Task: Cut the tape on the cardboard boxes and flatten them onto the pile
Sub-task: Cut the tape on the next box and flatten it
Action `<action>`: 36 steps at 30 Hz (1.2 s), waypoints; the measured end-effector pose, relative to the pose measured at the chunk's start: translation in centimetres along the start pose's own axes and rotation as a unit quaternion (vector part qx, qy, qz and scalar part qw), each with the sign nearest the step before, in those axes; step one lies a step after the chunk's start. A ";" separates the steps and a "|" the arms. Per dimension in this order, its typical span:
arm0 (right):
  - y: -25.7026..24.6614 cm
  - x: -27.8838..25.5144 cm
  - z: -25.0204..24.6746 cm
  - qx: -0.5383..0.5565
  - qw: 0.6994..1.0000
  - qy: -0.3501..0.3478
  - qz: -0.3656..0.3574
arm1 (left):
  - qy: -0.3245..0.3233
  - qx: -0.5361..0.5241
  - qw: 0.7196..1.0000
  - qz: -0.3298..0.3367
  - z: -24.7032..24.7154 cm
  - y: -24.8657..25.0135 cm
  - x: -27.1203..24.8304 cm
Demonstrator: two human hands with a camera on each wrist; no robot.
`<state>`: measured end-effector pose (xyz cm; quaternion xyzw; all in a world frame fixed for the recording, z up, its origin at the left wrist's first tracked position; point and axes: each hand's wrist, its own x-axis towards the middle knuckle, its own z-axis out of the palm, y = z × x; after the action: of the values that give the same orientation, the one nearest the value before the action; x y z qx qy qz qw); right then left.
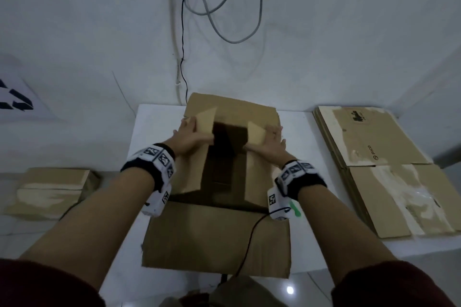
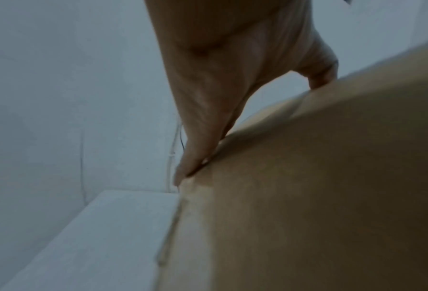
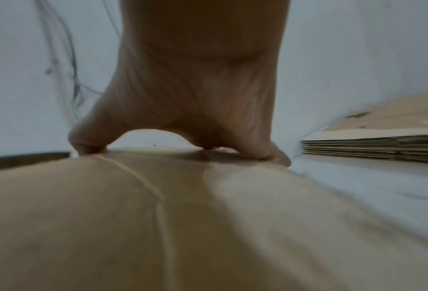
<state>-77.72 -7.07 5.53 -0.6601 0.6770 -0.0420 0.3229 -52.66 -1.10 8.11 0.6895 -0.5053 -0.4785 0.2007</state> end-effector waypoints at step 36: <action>7.9 -14.6 6.0 -0.076 0.974 0.034 -0.213 | 0.108 0.019 0.994 -0.026 2.8 -9.8 -6.0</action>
<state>-82.79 9.63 2.56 -0.8098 0.5324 -0.0808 0.2328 -50.33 8.82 2.04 0.7536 -0.4717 -0.3966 0.2287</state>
